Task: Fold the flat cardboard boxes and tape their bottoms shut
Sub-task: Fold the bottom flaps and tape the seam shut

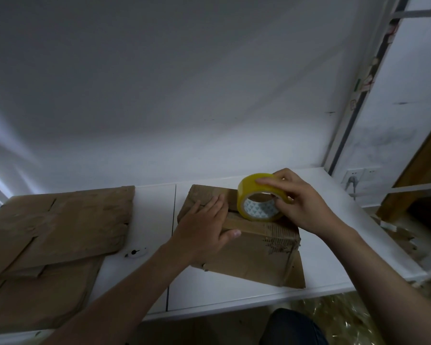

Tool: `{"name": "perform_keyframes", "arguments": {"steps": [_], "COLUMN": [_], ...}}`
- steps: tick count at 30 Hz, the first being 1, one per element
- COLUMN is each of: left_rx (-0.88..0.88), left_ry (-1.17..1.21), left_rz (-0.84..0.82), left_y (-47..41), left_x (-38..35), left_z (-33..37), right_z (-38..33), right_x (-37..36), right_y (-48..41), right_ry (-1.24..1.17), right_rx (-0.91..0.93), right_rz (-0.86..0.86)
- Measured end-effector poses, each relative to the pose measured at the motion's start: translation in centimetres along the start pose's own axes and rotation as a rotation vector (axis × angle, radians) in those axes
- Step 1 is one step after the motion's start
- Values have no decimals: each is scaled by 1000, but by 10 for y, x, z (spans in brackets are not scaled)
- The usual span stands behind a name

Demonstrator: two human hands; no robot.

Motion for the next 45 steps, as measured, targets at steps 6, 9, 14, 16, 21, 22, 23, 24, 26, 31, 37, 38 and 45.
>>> {"name": "perform_keyframes", "arguments": {"steps": [6,9,14,16,21,22,23,24,26,31,37,38,45], "left_rx": [6,24,59,22,-110,-108,-100,-91,-83,-58,-57,-58,-53], "left_ry": [3,-10,-8,20,76,81,85,88,89,58,48,40,44], "left_rz": [-32,-22,-26,-31,32,38,39,45,66,80,76,70,46], "left_y": [0,-2,-8,-12,-29,-32,-34,-35,-34,-32,-31,-31,-30], "left_x": [0,-2,-4,0,3,2,0,-1,-3,-4,-6,-6,-4], "left_z": [-2,0,8,19,63,67,69,68,64,65,62,61,63], "right_z": [-11,-6,3,8,10,10,12,14,20,23,4,5,26], "right_x": [35,54,50,46,37,37,37,36,35,43,52,57,89], "right_y": [-1,6,23,28,23,22,23,25,33,46,38,38,66], "right_ry": [257,250,86,58,70,70,56,33,-41,-90,80,89,176], "right_rx": [18,-79,-62,-63,-38,-33,-33,-31,-46,-45,22,11,-129], "right_rz": [-111,-131,-28,11,-28,-30,-27,-15,43,197,68,64,35]}}
Point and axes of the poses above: each hand's wrist, its own y-axis away from the middle knuckle, its own x-axis out of the back of the hand, z = x × y, the point moved 4 cm from there along -y, towards the middle knuckle, and after that the axes turned 5 degrees about -y, right-handed, at the moved point
